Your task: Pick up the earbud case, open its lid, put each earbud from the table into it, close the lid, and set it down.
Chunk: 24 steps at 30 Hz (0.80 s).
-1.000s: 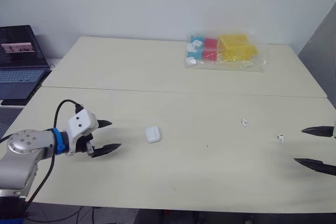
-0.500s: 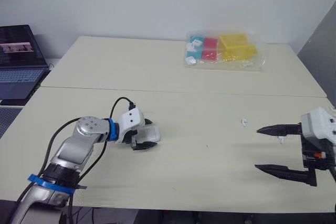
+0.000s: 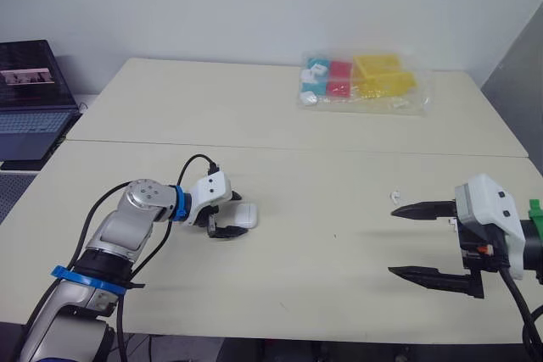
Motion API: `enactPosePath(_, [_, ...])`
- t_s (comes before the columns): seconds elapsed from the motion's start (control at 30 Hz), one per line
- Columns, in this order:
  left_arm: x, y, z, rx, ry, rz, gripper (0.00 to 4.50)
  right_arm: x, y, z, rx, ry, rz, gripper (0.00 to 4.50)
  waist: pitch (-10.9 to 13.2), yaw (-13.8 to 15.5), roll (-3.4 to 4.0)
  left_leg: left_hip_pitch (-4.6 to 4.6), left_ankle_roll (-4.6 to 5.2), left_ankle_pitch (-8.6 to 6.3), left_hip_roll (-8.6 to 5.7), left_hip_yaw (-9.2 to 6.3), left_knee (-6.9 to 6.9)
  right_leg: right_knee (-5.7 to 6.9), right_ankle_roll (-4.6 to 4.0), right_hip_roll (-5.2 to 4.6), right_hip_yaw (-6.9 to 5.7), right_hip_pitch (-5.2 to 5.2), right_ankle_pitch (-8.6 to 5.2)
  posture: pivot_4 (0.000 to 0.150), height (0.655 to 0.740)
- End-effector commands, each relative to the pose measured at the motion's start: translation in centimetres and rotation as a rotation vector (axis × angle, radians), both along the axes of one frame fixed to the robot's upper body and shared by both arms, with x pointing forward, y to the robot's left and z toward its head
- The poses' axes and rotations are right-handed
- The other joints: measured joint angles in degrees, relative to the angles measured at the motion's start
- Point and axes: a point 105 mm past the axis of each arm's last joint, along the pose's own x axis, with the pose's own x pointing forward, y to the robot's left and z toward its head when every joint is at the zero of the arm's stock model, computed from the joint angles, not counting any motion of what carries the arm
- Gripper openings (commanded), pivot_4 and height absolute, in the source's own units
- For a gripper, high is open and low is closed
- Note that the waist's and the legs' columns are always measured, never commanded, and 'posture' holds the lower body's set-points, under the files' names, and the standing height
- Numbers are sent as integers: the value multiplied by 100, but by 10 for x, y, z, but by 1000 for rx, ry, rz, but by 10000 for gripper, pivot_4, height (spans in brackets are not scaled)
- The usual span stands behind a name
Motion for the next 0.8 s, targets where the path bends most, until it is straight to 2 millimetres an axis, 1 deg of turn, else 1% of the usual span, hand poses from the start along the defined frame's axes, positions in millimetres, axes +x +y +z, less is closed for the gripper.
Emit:
enactPosePath(0.03, [-4, -4, -2, 19, -16, -78, 44806, -2, 7, 3, 7, -11, 39, 45000, 0, 1, 0, -2, 0, 0, -1, 0, -1, -1, 0, 0, 0, -1, 0, 1500, 7400])
enactPosePath(0.17, [-4, -5, -4, 17, -11, -113, 44806, 0, 8, 3, 4, -11, 42, 45000, 0, 3, 0, -3, 0, 0, -3, 1, -2, -2, 0, 0, 0, -1, 0, 1500, 7400])
enactPosePath(0.27, [3, -6, -5, 19, -15, -108, 44806, 1, 9, 4, 5, -16, 45, 45000, 0, 3, 0, -2, 0, 0, -4, 2, 0, 0, 0, 0, 1, -1, 0, 1500, 7400])
enactPosePath(0.47, [6, -13, -8, 16, -11, -137, 44806, 1, 10, 1, 7, -16, 42, 45000, -1, 7, 1, 0, 1, 0, -5, 0, 6, 3, 2, 0, -1, 3, 1, 1500, 7400])
enactPosePath(0.57, [6, -11, -10, 21, 4, -137, 44806, 1, 10, 0, 4, -16, 40, 45000, -1, 7, 1, -1, 1, 0, -6, 1, 7, 2, 3, -1, 0, 3, 1, 1500, 7400])
enactPosePath(0.67, [4, -6, -15, 47, 24, -135, 44806, 1, 10, 0, 4, -17, 39, 45000, -1, 7, 1, 0, 1, 0, -5, 1, 6, 2, 3, -1, 0, 3, 2, 1500, 7400])
enactPosePath(0.7, [4, -5, -15, 46, 24, -127, 40915, 1, 10, 0, 5, -19, 38, 45000, -1, 5, 1, 0, 1, 0, -5, 1, 6, 2, 3, -1, 0, 3, 2, 1500, 7400])
enactPosePath(0.73, [4, -4, -15, 52, 26, -126, 39442, 1, 10, 0, 4, -21, 38, 45000, -1, 5, 1, 1, 1, 0, -5, 1, 6, 3, 3, -1, 0, 3, 2, 1500, 7400])
enactPosePath(0.8, [5, -2, -15, 58, 19, -124, 33244, 2, 10, 0, 5, -24, 38, 45000, -2, 5, 2, 2, 1, 0, -4, 0, 6, 5, 3, -1, -1, 4, 2, 1500, 7400])
